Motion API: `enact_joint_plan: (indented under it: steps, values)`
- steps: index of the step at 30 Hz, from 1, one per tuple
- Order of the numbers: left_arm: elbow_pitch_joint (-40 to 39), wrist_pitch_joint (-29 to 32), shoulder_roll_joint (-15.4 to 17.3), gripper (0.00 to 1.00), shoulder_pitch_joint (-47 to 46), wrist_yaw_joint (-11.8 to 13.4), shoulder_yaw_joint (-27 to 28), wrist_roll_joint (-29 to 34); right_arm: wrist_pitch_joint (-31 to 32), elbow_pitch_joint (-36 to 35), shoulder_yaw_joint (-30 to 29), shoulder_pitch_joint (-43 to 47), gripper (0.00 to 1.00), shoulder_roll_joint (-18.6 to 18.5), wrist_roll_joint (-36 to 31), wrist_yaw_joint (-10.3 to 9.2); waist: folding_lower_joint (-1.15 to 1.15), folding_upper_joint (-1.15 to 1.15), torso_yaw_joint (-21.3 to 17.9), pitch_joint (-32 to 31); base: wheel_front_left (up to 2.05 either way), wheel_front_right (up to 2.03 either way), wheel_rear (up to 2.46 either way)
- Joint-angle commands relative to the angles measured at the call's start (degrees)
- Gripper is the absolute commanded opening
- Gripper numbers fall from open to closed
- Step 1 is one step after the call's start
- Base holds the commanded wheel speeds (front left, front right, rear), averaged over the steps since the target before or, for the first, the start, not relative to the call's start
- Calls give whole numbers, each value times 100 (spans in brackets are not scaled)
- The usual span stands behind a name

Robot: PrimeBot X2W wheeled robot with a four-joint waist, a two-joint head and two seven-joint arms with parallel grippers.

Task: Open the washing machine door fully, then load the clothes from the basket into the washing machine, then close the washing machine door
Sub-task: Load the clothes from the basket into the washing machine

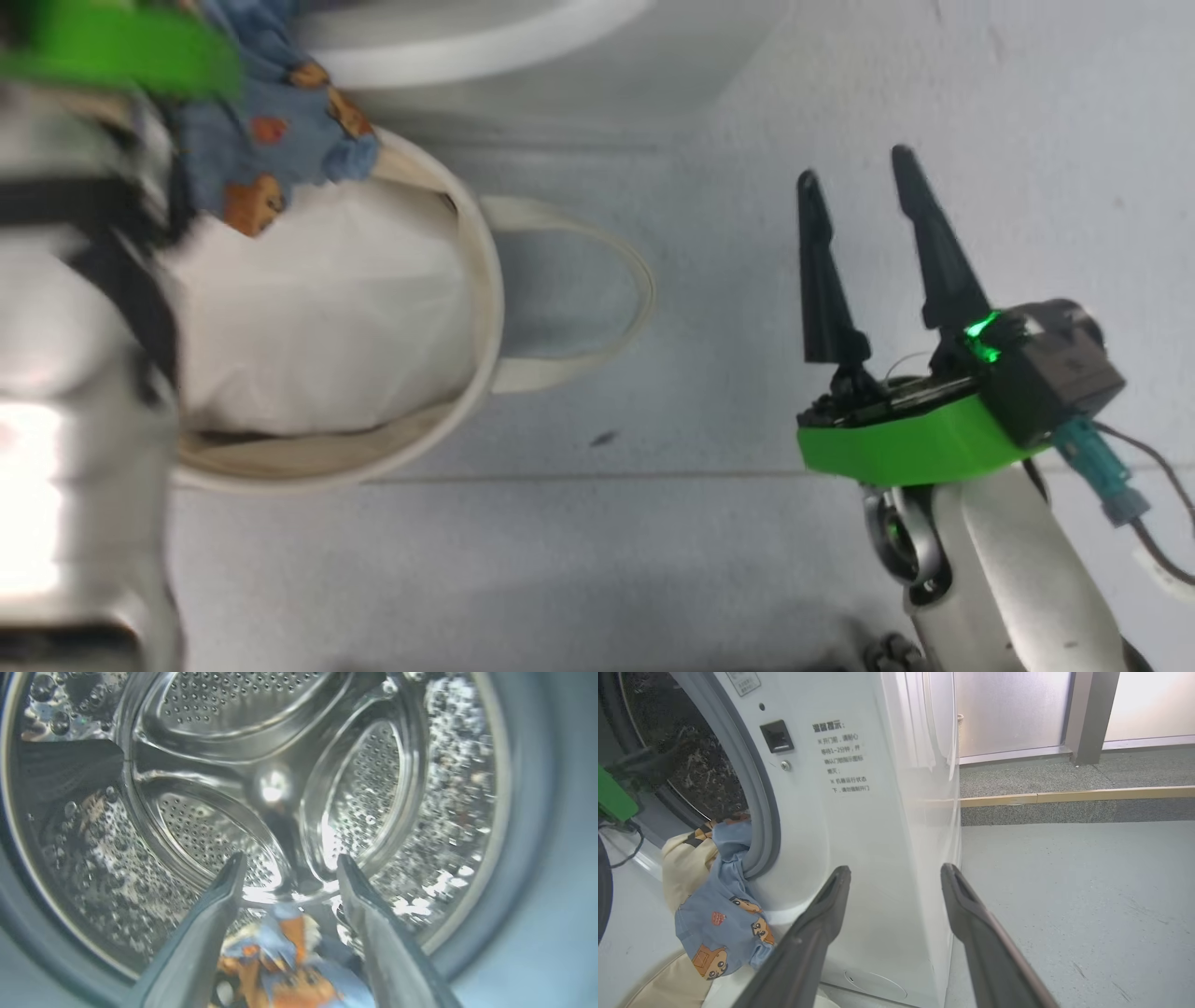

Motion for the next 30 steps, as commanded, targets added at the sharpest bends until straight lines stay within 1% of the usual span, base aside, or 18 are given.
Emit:
enact_joint_plan:
  steps: [1,6,9,12,13,15,20,26,30]
  values:
    - [-366,-18,139,100,466,31,63,49,-28,-106,224,221,100,43,-10,1,1,0,191,-555,0,0,0]
    - [-696,-18,-141,100,1794,70,-17,-15,-28,48,392,441,100,43,141,1,1,0,300,-1288,0,0,0]
    - [-860,-18,-226,100,2545,116,20,-34,-28,143,459,619,100,43,231,1,1,0,335,-1684,0,0,0]
    - [-894,-18,-305,100,3193,98,116,-125,-28,227,514,797,100,43,306,1,1,0,360,-2035,0,0,0]
    - [-856,-18,-324,100,3365,45,126,-154,-28,253,522,854,100,43,323,1,1,0,374,-2141,0,0,0]
    - [-788,-18,-318,100,3615,-36,122,-132,-28,308,540,956,100,43,338,1,1,0,405,-2340,0,0,0]
    - [-828,-18,-323,100,3976,7,131,-25,-28,380,563,1090,100,43,357,1,1,0,428,-2669,0,0,0]
    - [-1054,-18,-501,100,4484,-12,122,-75,-28,410,416,1275,100,43,412,1,1,0,476,-3000,0,0,0]
    - [-1441,-18,-650,100,4869,-9,81,-123,-28,466,414,1381,100,43,439,1,1,0,438,-3167,0,0,0]
